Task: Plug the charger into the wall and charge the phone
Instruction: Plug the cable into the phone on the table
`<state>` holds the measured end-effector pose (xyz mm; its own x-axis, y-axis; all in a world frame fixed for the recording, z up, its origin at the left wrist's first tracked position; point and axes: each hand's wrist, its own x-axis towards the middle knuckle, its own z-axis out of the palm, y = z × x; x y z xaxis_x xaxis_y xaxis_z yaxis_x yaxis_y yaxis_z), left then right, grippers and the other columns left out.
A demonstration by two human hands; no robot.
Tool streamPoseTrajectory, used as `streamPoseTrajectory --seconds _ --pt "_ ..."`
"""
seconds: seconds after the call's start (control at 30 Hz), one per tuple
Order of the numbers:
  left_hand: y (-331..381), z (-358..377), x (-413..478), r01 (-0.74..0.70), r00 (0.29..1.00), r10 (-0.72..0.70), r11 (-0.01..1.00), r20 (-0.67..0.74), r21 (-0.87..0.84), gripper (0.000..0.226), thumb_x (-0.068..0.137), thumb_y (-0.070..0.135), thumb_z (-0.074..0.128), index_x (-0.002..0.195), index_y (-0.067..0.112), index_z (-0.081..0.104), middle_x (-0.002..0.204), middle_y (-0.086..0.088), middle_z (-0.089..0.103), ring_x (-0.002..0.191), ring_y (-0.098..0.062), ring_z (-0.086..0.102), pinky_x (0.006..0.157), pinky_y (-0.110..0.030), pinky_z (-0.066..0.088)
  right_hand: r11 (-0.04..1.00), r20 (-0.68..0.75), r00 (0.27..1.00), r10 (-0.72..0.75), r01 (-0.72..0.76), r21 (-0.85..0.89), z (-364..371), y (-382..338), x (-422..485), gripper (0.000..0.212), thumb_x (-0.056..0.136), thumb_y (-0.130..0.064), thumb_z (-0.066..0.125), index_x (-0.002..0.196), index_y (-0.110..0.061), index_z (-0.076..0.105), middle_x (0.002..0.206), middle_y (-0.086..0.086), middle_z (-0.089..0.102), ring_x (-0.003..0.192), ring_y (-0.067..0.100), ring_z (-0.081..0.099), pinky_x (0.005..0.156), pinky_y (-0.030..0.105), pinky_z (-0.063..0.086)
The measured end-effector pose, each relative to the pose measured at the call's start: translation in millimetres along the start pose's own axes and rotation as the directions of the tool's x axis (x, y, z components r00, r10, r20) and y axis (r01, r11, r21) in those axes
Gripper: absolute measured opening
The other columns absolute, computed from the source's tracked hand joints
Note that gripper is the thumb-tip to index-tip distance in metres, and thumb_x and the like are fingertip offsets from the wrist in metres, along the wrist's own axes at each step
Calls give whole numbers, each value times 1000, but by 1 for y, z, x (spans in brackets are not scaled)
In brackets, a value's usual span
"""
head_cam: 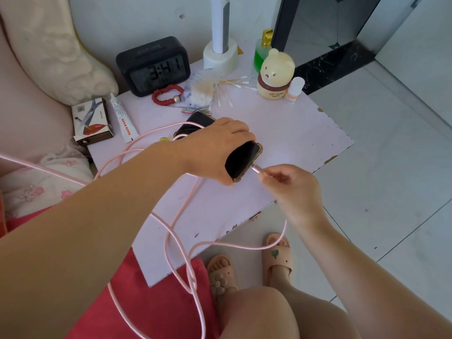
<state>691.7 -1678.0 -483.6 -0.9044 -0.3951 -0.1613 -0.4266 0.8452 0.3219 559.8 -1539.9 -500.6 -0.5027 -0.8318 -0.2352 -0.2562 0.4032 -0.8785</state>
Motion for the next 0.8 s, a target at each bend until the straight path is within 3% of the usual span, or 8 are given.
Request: streamPoseTrajectory --seconds 0.2,0.4,0.57,0.67,0.8 --pt "1 0 0 1 1000 -1 1000 10 14 79 57 42 75 125 19 43 123 -2 47 117 -24 39 103 -34 32 981 -12 993 -120 116 -156 0 5 1 7 79 -25 68 73 -28 68 71 0 66 63 11 55 50 8 36" --pt "1 -1 1 -8 1000 8 1000 5 25 79 57 42 75 124 18 43 122 -3 48 115 -24 41 102 -31 29 944 -31 978 -208 192 -266 1 8 3 6 79 -25 67 79 -22 71 72 0 66 65 10 55 54 11 36" --pt "2 -2 0 -13 1000 13 1000 -1 17 78 57 39 77 124 17 45 121 -3 49 114 -23 41 100 -26 25 929 -50 963 -265 241 -281 2 8 1 6 79 -23 67 77 -19 71 70 4 66 65 15 57 59 25 43" --pt "2 -2 -1 -13 1000 13 1000 0 16 78 57 38 77 124 16 44 122 -3 49 114 -24 41 100 -26 24 922 -42 960 -277 253 -292 2 8 2 9 80 -27 67 76 -19 71 68 2 65 63 13 56 57 14 38" --pt "3 -1 -1 -23 1000 23 999 -6 23 76 57 38 76 122 15 45 120 -5 50 111 -25 42 99 -26 24 881 -35 938 -345 311 -356 1 6 1 10 79 -23 69 73 -15 70 62 1 56 56 10 49 57 11 36"
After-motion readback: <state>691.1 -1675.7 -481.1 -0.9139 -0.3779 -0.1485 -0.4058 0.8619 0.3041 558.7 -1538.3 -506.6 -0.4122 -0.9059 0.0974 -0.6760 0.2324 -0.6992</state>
